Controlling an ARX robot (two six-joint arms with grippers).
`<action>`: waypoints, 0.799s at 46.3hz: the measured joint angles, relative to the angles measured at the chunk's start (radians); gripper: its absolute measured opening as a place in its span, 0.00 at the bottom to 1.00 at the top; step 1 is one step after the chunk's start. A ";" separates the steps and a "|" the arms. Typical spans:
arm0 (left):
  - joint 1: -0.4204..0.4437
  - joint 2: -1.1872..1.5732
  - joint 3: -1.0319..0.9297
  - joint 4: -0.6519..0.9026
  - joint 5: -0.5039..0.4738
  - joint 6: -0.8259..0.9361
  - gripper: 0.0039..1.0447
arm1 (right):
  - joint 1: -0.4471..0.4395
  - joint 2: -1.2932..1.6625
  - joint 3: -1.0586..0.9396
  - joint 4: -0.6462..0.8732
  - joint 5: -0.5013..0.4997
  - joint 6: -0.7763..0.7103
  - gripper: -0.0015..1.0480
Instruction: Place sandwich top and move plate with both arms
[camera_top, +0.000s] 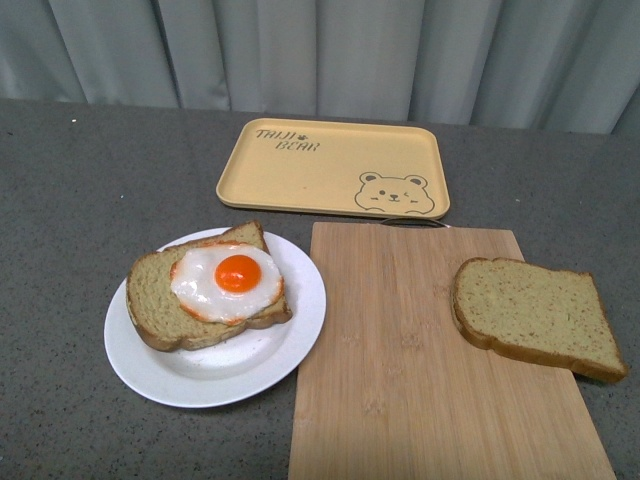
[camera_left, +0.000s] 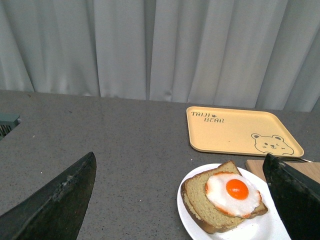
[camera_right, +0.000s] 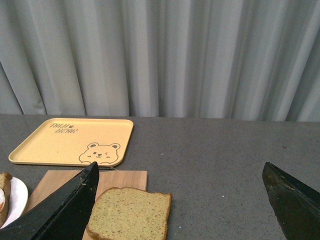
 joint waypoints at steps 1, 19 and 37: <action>0.000 0.000 0.000 0.000 0.000 0.000 0.94 | 0.000 0.000 0.000 0.000 0.000 0.000 0.91; 0.000 0.000 0.000 0.000 0.000 0.000 0.94 | 0.000 0.000 0.000 0.000 0.000 0.000 0.91; 0.000 0.000 0.000 0.000 -0.002 0.000 0.94 | 0.076 0.148 0.008 0.089 0.362 -0.228 0.91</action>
